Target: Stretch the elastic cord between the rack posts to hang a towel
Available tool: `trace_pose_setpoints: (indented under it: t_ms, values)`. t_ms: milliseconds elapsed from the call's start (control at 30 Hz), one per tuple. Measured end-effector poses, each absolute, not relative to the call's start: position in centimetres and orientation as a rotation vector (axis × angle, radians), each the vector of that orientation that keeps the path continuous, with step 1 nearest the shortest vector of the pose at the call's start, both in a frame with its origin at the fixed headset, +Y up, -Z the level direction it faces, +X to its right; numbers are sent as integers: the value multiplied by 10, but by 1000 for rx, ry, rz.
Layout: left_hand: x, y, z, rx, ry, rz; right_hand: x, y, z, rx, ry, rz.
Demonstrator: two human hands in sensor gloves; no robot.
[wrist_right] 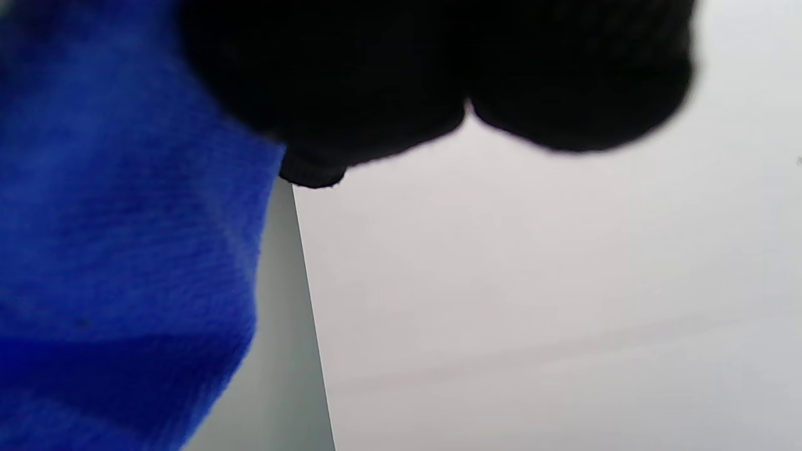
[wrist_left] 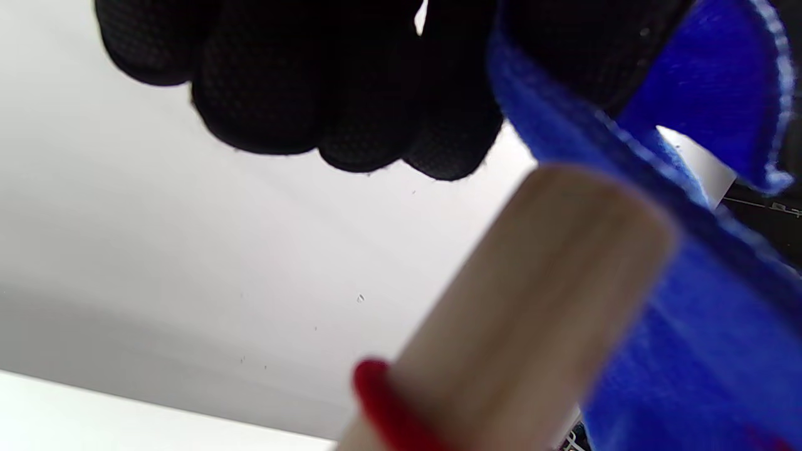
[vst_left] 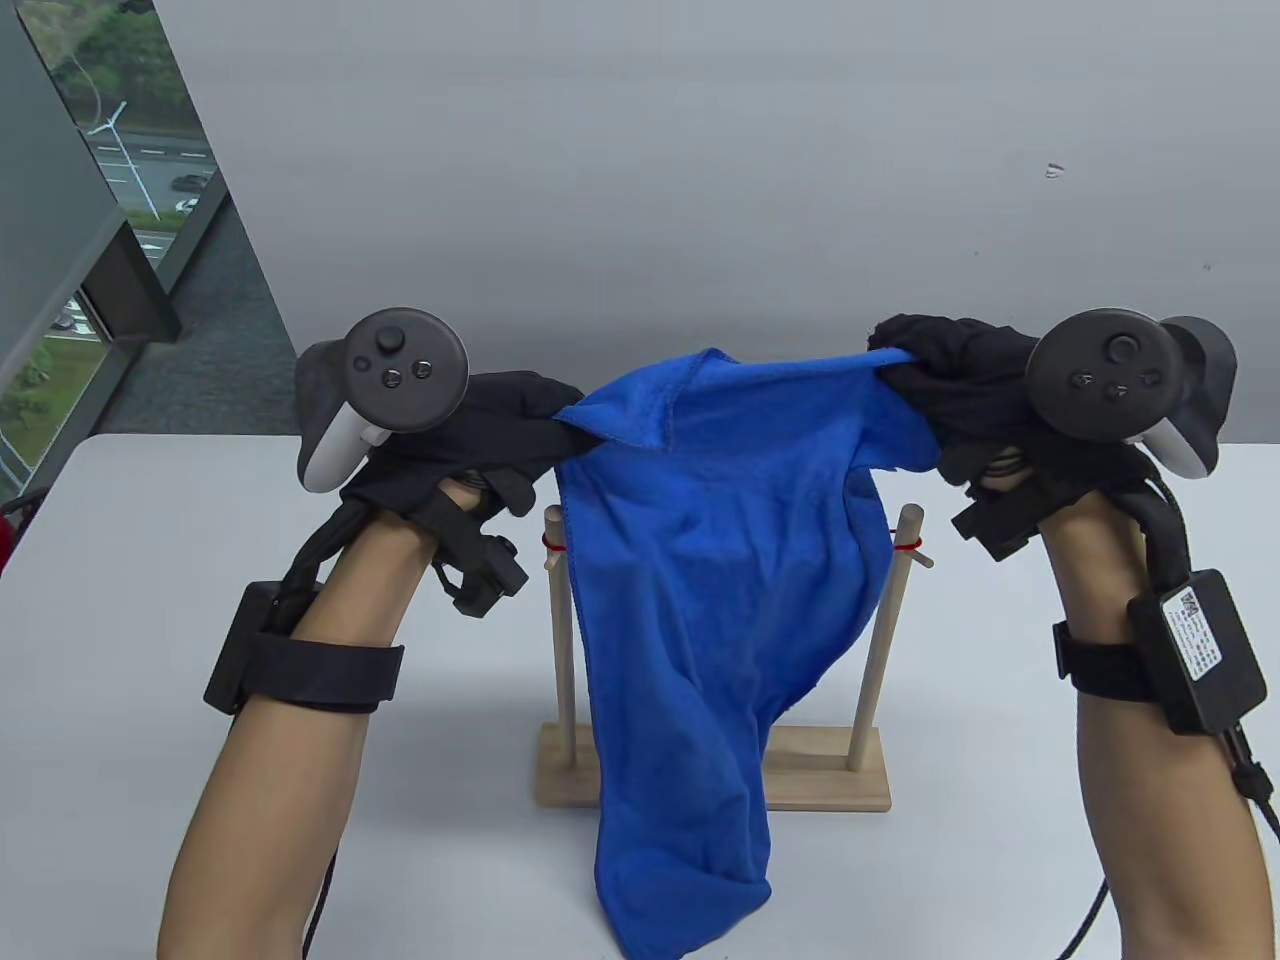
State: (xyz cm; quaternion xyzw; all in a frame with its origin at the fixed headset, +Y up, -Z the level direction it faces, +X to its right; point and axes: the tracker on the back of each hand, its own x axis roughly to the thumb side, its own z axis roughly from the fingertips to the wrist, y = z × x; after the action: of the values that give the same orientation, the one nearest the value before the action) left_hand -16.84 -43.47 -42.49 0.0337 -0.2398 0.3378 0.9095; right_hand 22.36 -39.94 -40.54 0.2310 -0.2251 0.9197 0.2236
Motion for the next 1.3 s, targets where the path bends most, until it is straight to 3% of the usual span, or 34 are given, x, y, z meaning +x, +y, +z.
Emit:
trace_pose_setpoints:
  t_ms: [533, 1300]
  values:
    - [-181, -510, -455, -262, -446, 853, 237, -497, -435, 572, -175, 2505]
    - [-203, -640, -449, -465, -335, 1012, 248, -639, -442, 446, 241, 2302]
